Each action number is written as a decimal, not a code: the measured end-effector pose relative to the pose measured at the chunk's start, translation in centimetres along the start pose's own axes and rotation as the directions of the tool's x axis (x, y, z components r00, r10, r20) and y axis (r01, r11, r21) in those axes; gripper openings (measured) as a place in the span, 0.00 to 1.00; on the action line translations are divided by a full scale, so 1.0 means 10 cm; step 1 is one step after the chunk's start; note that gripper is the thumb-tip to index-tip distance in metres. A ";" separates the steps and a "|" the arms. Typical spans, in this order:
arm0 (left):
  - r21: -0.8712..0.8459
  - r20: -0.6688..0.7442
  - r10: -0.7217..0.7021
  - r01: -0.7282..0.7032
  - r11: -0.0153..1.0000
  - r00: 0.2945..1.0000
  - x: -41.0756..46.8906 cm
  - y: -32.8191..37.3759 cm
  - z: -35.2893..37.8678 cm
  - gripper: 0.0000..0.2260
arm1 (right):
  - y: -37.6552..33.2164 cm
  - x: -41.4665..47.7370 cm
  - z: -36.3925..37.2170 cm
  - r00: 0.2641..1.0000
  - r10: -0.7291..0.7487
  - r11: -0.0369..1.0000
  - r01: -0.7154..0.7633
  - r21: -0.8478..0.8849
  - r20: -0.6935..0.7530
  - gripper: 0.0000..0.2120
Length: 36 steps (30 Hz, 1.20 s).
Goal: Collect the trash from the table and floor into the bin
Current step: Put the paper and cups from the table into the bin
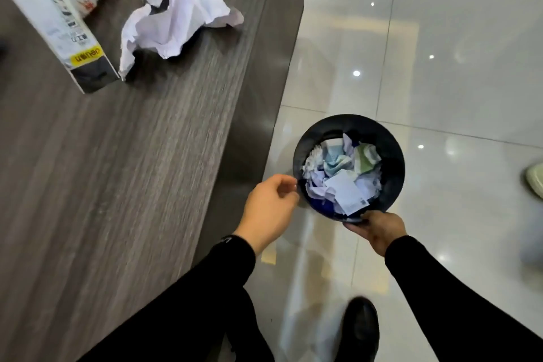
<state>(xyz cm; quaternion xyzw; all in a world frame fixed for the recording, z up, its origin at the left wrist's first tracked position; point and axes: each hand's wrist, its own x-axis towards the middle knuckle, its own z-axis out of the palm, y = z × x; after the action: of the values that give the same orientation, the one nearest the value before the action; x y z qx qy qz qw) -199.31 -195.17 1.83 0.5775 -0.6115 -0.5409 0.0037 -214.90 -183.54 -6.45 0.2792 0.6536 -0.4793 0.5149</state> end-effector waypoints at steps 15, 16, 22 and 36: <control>-0.341 -0.121 -0.009 -0.033 0.940 0.993 -0.01 1.18 -0.78 0.08 | -1.00 -1.05 0.81 0.880 -0.455 0.683 0.441 -0.583 0.133 0.13; -0.355 -0.155 0.000 -0.056 0.933 0.988 -0.06 1.29 -0.97 0.08 | -1.12 -1.25 1.00 0.852 -0.468 0.622 0.505 -0.598 0.233 0.16; -0.283 -0.309 0.010 -0.102 0.954 0.951 -0.14 1.36 -2.02 0.09 | -1.45 -2.09 2.22 0.641 -0.521 0.294 0.755 -0.587 0.563 0.18; -0.178 -0.461 -0.141 0.064 0.982 0.876 0.18 0.40 -3.28 0.12 | -0.83 -1.84 3.70 0.726 -0.536 -0.280 0.329 -0.902 0.431 0.43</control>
<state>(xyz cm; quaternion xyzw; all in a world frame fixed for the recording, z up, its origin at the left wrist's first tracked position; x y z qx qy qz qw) -182.10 -219.02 17.02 0.7211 -0.5160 -0.4302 0.1692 -201.25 -218.20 13.31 -0.4031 0.8699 0.0138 0.2840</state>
